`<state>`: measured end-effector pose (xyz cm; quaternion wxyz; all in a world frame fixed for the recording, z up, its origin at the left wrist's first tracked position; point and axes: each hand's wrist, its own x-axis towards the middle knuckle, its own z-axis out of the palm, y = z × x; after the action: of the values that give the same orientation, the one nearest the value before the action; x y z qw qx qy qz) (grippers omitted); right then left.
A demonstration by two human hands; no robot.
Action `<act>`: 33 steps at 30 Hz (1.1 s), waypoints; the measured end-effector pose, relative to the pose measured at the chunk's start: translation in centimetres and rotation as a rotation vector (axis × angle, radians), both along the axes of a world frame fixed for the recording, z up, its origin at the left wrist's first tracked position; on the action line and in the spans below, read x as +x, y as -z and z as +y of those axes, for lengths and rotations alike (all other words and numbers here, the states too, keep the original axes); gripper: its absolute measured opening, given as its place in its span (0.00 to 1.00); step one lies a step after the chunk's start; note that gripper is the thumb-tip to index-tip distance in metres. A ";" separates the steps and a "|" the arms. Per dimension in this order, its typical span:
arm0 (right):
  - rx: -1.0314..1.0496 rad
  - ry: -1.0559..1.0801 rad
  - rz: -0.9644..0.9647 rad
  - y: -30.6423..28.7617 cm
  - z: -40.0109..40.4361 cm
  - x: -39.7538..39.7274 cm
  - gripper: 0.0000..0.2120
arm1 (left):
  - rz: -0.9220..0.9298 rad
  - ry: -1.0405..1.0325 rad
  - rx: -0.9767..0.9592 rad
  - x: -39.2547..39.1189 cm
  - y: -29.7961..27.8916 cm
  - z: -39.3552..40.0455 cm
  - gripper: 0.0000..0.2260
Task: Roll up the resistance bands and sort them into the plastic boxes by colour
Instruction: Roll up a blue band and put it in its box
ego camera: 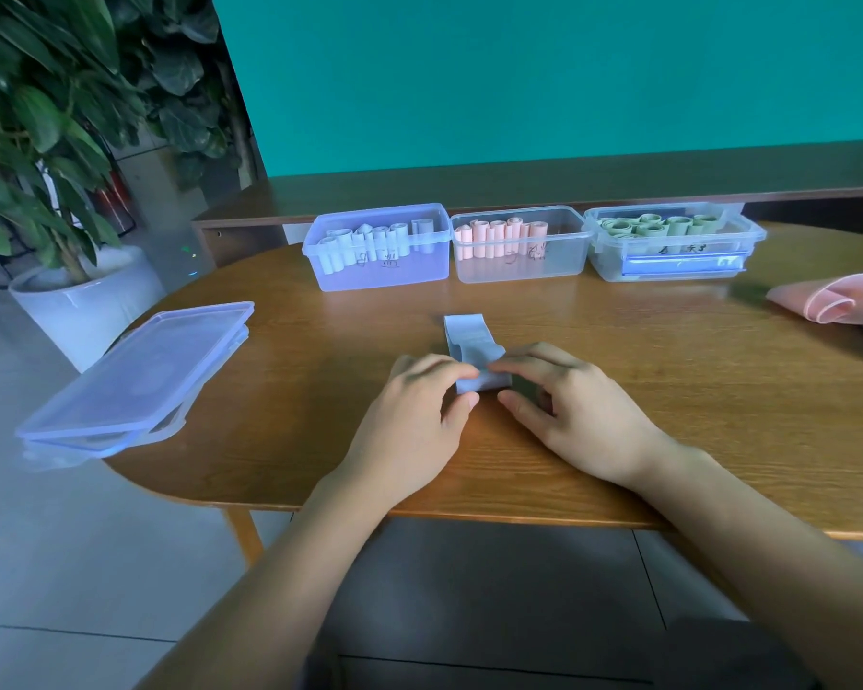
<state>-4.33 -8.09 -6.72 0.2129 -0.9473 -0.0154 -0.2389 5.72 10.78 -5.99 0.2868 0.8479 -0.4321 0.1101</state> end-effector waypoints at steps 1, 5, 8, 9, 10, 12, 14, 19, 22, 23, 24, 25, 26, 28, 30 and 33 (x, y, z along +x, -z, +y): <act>0.002 -0.005 -0.007 0.1 -0.1 0.1 0.16 | 0.008 0.002 0.001 0.1 0.0 0.0 0.12; -0.007 0.007 0.007 0.1 -0.3 0.4 0.16 | 0.019 0.009 0.005 0.5 0.1 -0.3 0.13; -0.025 0.043 0.036 0.1 -0.4 0.7 0.16 | -0.023 0.005 -0.021 0.6 0.1 -0.4 0.14; -0.035 0.050 0.046 0.0 -0.5 0.8 0.16 | -0.037 0.006 -0.022 0.6 0.1 -0.4 0.13; -0.043 0.055 0.056 0.0 -0.5 1.0 0.17 | -0.049 0.008 -0.013 0.6 0.1 -0.4 0.12; -0.055 0.062 0.067 -0.1 -0.5 1.2 0.17 | -0.056 0.007 0.013 0.7 0.2 -0.6 0.12; -0.054 0.047 0.050 0.0 -0.5 1.3 0.17 | -0.059 0.001 0.019 1.0 0.2 -0.7 0.12; -0.042 0.017 0.030 0.0 -0.8 1.7 0.16 | -0.057 -0.010 0.014 1.6 0.3 -1.2 0.14; -0.062 0.049 0.054 0.1 -1.1 2.2 0.17 | -0.093 -0.008 0.005 1.7 0.3 -1.3 0.14; -0.066 0.057 0.065 0.0 -1.1 2.4 0.17 | -0.100 -0.005 -0.005 1.7 0.3 -1.3 0.14; -0.070 0.062 0.074 0.0 -1.2 2.6 0.18 | -0.103 0.000 -0.008 1.7 0.3 -1.4 0.14; -0.076 0.067 0.082 -0.1 -1.2 2.7 0.18 | -0.105 0.004 -0.003 1.7 0.3 -1.4 0.13; -0.083 0.070 0.091 -0.2 -1.3 2.9 0.18 | -0.105 0.006 0.006 1.7 0.2 -1.4 0.13; -0.080 0.065 0.097 -0.3 -1.4 3.0 0.17 | -0.102 0.006 0.010 1.8 0.2 -1.5 0.13; -0.055 0.047 0.073 -0.5 -1.6 3.2 0.16 | -0.104 0.007 0.004 1.9 0.2 -1.5 0.12; 0.008 -0.001 0.039 -0.5 -2.3 4.1 0.17 | -0.114 0.012 0.006 2.1 0.3 -1.6 0.11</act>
<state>-0.25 -10.38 -6.19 0.2169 -0.9509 -0.0106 -0.2205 7.79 9.20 -6.29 0.2599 0.8385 -0.4531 0.1552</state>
